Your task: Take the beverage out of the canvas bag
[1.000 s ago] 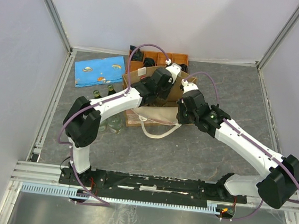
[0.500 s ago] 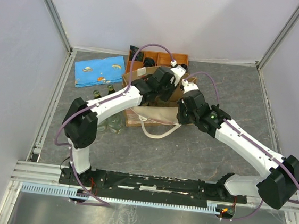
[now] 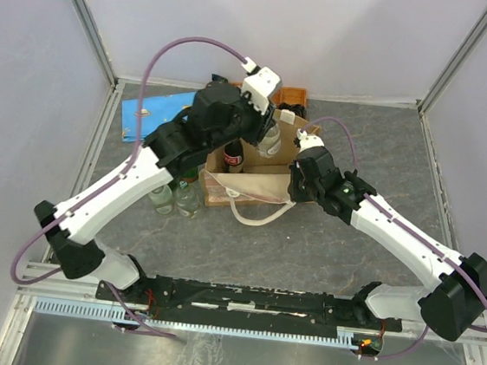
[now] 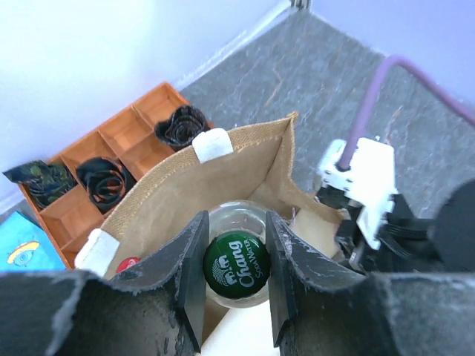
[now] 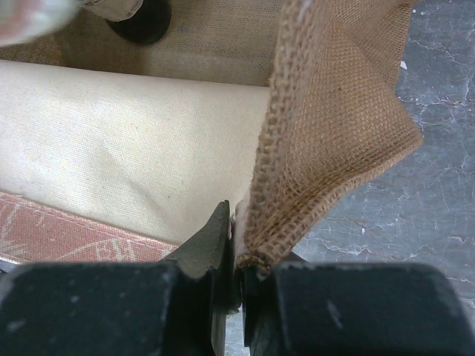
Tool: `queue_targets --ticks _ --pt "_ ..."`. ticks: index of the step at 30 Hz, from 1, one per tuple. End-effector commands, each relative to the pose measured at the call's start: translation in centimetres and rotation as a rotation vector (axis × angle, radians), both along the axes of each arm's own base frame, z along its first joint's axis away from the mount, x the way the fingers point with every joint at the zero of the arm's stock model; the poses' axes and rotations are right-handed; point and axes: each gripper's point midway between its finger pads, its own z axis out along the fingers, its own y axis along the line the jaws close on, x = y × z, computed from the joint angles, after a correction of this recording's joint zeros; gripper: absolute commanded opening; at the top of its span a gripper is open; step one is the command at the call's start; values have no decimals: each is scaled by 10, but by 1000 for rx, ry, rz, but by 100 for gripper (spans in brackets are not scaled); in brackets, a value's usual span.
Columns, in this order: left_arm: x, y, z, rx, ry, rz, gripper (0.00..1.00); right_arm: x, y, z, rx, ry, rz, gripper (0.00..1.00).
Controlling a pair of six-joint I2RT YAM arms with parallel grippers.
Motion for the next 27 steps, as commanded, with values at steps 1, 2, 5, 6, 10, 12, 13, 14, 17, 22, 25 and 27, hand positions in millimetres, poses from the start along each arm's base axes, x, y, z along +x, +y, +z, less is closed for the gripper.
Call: queue_targets --ticks 1,2,5,6,10,12,13,14,17,22,25,27 --pt "-30 31 112 -177 -222 -10 3 4 0 16 22 -59 -9 13" --pt "-37 38 116 -182 -226 -11 3 5 0 16 22 -61 -10 13" --pt "-57 60 125 -190 -225 -8 3 6 0 15 19 -62 -13 13" --pt "-64 68 126 -190 -220 -7 3 7 1 15 19 -61 -14 13" --pt "-86 98 121 -186 -183 24 3 8 2 12 15 -53 -16 13" --pt "-95 112 117 -184 -162 54 3 8 3 11 15 -50 -13 13" --pt "-100 120 115 -185 -153 64 3 8 3 11 15 -48 -13 13" --pt "-104 126 112 -184 -139 74 3 8 3 10 14 -46 -13 13" --pt "-114 138 99 -177 -96 95 3 9 5 9 14 -43 -12 13" --pt "-121 139 48 -131 31 103 3 11 7 8 2 -35 -6 13" --pt "-122 133 2 -115 127 113 3 12 7 8 -1 -32 -4 13" --pt "-123 129 -12 -156 139 110 3 12 8 7 -4 -30 -1 13"
